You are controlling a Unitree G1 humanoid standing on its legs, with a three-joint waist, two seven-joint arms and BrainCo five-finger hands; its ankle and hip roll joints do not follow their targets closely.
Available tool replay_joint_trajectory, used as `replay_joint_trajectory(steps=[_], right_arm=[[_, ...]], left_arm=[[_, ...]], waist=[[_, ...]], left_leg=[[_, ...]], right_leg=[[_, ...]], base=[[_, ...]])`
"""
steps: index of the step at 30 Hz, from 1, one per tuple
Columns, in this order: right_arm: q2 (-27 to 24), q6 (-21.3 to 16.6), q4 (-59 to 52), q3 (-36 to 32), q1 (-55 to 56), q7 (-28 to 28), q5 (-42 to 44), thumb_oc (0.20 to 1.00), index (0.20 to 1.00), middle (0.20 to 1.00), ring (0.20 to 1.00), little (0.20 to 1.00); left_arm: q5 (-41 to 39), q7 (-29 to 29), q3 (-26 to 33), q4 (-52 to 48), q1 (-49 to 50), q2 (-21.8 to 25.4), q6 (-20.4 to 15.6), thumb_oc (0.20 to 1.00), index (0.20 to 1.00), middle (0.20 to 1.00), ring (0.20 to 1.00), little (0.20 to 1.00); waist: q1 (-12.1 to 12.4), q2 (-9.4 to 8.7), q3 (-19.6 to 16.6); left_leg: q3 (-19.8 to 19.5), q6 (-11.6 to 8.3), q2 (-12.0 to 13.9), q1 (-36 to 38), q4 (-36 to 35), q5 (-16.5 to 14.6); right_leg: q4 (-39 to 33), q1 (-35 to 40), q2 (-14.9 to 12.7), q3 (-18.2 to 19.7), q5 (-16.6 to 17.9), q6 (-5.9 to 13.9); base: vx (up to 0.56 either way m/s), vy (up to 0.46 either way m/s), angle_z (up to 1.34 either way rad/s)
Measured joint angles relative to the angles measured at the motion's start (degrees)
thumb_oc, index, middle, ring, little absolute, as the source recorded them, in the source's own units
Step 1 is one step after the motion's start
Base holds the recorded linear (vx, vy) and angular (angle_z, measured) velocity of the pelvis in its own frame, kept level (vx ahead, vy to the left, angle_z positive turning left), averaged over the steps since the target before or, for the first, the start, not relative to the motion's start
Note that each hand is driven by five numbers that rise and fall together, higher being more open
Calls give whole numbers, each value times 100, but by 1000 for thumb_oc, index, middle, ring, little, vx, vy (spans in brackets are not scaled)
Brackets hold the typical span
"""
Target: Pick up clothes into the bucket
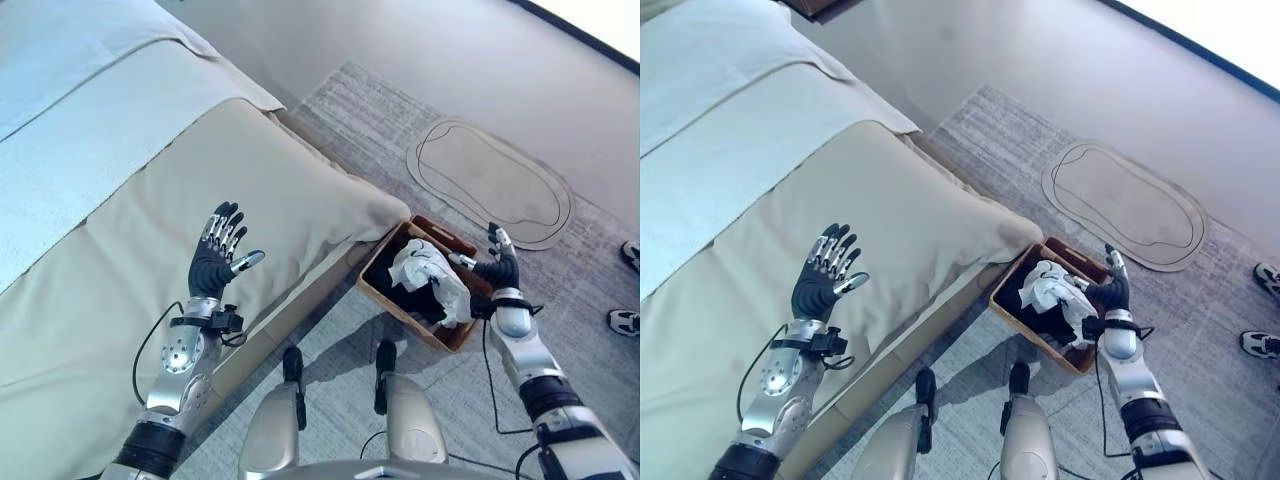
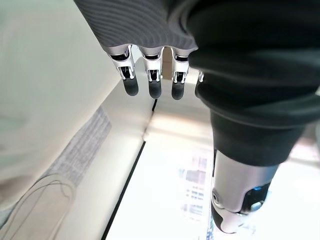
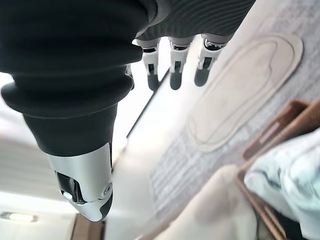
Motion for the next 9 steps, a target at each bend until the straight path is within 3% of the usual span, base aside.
replay_joint_trajectory(steps=[9], right_arm=[[699,-30,-266,37,1086,463,153,1000,1000,1000,1000,1000]], left_arm=[[490,-42,23,299,642,-166,197,1000,1000,1000,1000,1000]], waist=[[8,-152,-801]], left_leg=[[-19,-60,52,856,-785,194]], right_leg=[[-1244,1120,173,-161,373,61]], base=[[75,25,4]])
